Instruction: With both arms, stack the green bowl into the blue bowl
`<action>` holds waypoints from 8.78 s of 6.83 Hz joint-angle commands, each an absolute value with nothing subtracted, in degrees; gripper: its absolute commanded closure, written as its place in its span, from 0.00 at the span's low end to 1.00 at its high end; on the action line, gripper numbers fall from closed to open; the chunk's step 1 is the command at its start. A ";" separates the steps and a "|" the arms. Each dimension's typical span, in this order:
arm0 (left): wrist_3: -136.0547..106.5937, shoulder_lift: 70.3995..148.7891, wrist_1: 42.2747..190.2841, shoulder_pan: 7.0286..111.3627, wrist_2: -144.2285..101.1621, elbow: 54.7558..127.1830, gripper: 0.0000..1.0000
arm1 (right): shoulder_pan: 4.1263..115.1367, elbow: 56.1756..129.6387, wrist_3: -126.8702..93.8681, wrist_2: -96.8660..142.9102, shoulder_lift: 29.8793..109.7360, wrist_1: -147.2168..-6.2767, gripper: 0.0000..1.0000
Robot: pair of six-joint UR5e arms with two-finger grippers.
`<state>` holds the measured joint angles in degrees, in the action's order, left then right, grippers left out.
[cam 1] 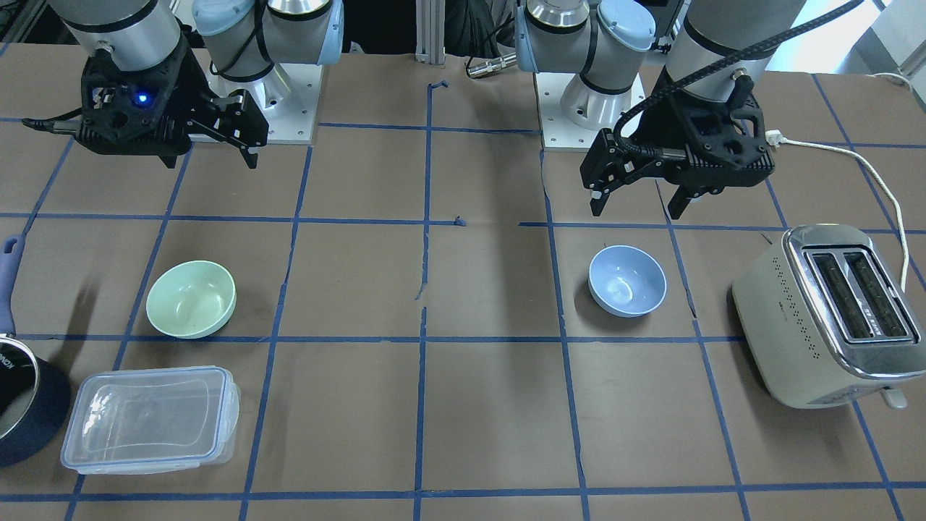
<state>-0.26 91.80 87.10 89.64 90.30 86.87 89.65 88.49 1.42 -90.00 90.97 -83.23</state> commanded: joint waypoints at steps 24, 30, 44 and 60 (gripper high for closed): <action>24.60 98.16 57.68 69.08 90.44 122.12 0.00 | 84.06 88.51 2.63 -90.09 90.35 -87.60 0.00; 23.55 101.34 53.26 69.79 89.47 122.87 1.00 | 69.79 95.51 3.86 -89.12 78.77 -102.68 0.00; -22.94 116.02 45.79 103.01 73.91 106.08 0.58 | 69.61 109.60 10.99 -88.68 70.40 -120.94 0.48; -1.67 89.65 81.30 90.26 89.65 94.04 0.08 | 95.41 97.47 -17.63 -79.18 72.61 -115.30 1.00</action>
<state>-1.64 89.73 81.37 90.21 89.91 94.05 90.46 97.36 -12.18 -78.72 73.79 -113.68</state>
